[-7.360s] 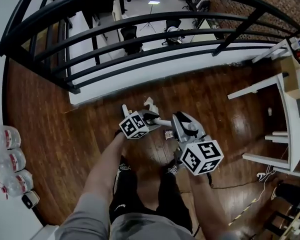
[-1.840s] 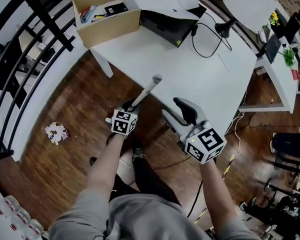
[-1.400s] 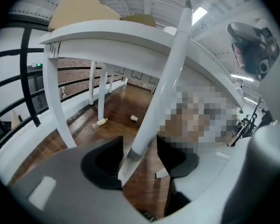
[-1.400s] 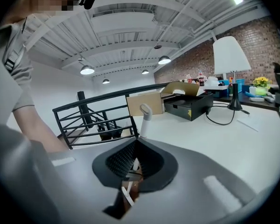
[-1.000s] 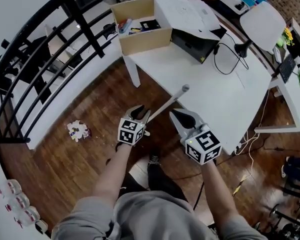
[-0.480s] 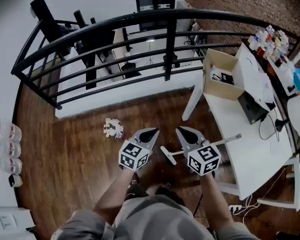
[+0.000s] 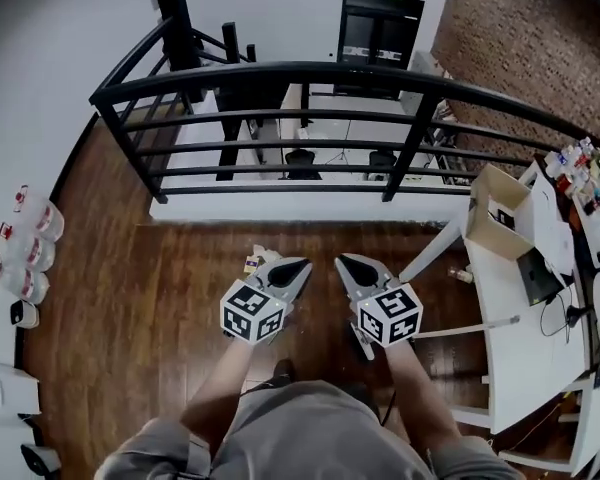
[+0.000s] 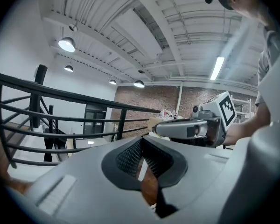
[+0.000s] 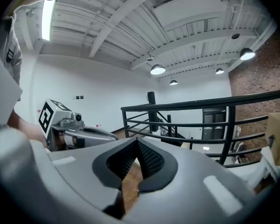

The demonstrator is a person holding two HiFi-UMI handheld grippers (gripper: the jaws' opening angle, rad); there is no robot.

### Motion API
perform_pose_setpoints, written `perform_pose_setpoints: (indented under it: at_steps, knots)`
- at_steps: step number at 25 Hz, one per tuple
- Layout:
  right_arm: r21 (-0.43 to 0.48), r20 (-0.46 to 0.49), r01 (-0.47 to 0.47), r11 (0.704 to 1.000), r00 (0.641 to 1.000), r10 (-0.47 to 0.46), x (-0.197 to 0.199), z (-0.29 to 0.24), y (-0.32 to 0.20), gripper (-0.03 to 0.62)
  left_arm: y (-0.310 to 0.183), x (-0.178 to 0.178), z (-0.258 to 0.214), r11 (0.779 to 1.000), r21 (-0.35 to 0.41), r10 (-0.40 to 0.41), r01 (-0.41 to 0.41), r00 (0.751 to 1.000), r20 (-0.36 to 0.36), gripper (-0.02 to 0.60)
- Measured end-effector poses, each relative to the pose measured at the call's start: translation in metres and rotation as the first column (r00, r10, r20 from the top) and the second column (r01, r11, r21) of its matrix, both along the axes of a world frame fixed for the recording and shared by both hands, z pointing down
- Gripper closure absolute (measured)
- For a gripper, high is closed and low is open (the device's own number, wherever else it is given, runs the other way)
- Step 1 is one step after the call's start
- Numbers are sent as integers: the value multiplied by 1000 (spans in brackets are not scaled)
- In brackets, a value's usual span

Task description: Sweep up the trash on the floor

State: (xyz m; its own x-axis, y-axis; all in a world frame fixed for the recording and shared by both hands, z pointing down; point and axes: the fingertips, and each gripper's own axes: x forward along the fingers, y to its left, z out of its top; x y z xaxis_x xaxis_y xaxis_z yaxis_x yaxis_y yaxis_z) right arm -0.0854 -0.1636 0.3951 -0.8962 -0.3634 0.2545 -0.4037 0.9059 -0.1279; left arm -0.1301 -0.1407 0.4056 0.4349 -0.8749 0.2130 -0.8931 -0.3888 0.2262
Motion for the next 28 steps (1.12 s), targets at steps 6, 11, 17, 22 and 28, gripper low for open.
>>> perform_pose_setpoints:
  at_steps: [6,11,17,22,28]
  knots:
    - [35,44,36,999,998,-38,-63,-33,20,594,27,-50,-19,1000,15,-17,16,998,55,575]
    - [85,25,97,992,995,-99,-87,-51,33,594,35,-72,-36,997,50,-56,54,998,43,575]
    - [91,23,90,992,995,-93,-90,-60,34,594,39,-74,-48,995,75,-68,66,997,25,575]
    - [79,39,66,995,997,-69,-87,-61,29,594,38,-72,-47,995,76,-63,61,998,21,576]
    - [74,46,46,996,998,-50,-84,-63,29,594,39,-68,-44,997,65,-51,50,999,15,576]
